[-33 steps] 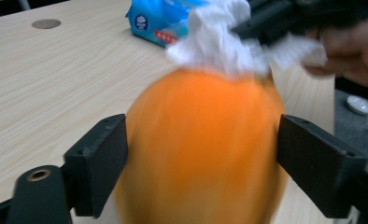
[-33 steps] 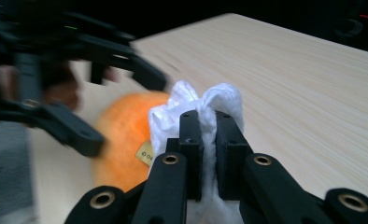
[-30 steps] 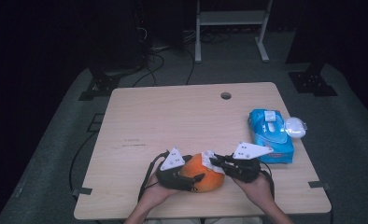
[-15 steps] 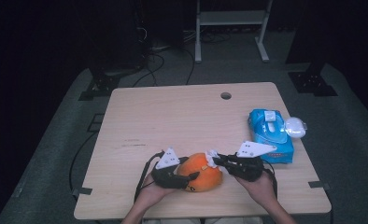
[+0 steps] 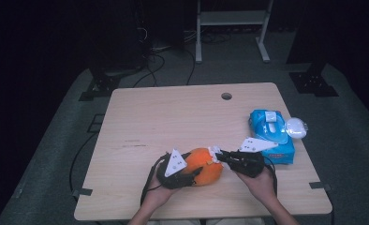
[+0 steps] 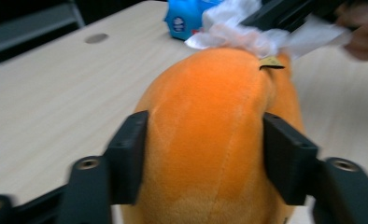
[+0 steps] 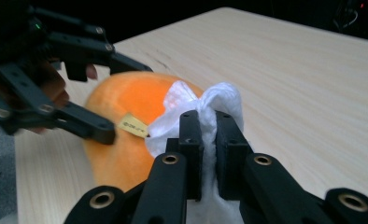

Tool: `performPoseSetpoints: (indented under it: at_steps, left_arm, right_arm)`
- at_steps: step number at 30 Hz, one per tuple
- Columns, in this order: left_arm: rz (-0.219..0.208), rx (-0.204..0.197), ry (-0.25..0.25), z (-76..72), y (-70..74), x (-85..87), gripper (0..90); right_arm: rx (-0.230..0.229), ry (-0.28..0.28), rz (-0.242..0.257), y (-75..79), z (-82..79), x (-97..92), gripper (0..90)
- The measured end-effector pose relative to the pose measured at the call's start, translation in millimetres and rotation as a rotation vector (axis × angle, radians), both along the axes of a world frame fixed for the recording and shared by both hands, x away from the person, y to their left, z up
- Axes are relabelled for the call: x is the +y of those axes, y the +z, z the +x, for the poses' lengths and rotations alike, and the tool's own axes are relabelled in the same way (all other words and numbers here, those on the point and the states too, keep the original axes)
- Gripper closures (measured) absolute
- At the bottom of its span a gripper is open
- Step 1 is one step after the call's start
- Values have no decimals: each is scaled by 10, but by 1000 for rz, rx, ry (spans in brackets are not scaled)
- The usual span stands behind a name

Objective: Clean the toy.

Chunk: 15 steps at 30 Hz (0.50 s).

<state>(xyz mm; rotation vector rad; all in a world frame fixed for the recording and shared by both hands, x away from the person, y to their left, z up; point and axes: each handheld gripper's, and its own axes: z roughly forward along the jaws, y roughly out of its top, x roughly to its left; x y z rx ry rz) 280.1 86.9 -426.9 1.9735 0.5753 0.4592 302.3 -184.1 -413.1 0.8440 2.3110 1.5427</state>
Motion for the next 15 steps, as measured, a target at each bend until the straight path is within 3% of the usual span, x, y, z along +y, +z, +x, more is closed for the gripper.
performPoseSetpoints:
  at_steps: [3, 5, 8, 11, 13, 15]
  left_arm:
    - [-110, 107, -9, 56, 41, 61, 195]
    - [-171, 147, -1, 98, 51, 120, 184]
    - [-138, 155, -10, 92, 13, 145, 266]
    - [-134, 170, 0, 72, -21, 133, 287]
    - [-128, 168, -3, 59, -29, 121, 289]
    - [-116, 165, -8, 56, -28, 111, 289]
  right_arm:
    - [25, 9, 13, -38, -8, -32, 822]
    - [13, 40, 6, -11, -78, 13, 822]
    - [-31, 74, -31, 31, -176, 116, 822]
    - [6, 53, -4, -14, -102, 61, 822]
    - [21, 13, -26, -43, -63, 29, 822]
    - [27, 13, -14, -40, -72, 26, 822]
